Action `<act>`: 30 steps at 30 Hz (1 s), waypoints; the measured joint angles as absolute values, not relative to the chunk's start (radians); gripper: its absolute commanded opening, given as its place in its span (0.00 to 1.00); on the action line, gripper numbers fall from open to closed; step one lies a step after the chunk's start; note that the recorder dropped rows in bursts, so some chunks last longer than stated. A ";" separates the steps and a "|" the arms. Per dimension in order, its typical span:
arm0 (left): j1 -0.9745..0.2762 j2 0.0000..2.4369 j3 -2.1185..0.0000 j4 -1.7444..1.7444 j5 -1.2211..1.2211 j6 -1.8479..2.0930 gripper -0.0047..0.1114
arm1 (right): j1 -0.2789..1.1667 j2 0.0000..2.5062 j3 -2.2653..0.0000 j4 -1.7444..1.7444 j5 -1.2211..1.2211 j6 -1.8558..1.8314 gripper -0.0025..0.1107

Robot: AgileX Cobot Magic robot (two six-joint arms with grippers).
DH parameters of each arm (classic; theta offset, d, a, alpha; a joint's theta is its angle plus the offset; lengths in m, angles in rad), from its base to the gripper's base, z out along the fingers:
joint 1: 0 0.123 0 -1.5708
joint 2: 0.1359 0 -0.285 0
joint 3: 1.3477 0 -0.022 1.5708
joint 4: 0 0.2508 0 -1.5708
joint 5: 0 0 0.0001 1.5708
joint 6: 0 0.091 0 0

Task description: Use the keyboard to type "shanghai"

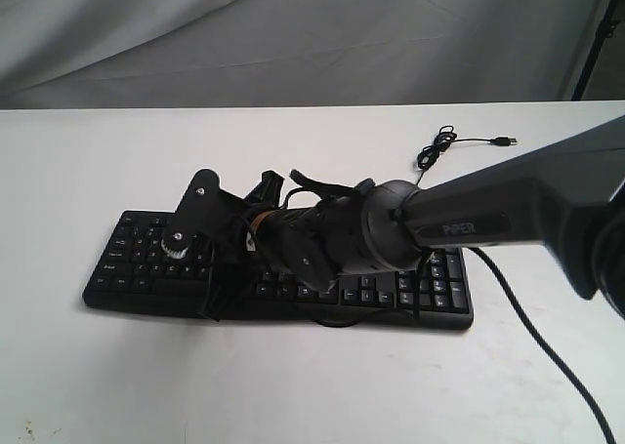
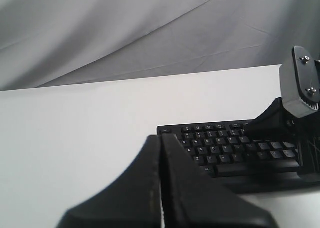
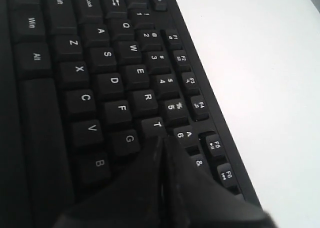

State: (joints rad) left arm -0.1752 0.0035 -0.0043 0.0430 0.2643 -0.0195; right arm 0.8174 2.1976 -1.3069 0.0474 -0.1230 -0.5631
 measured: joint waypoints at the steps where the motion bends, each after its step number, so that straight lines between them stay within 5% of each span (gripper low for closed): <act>1: -0.175 0.003 -0.004 0.043 0.264 -0.020 0.04 | 0.817 2.198 -1.307 0.047 -0.123 -0.563 0.02; 30: -0.175 0.003 -0.004 0.043 0.264 -0.020 0.04 | 0.825 2.220 -1.307 0.047 -0.127 -0.565 0.02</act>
State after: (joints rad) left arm -0.1752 0.0035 -0.0043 0.0430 0.2643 -0.0195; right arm 0.8250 2.2201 -1.3069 0.0474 -0.1272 -0.5652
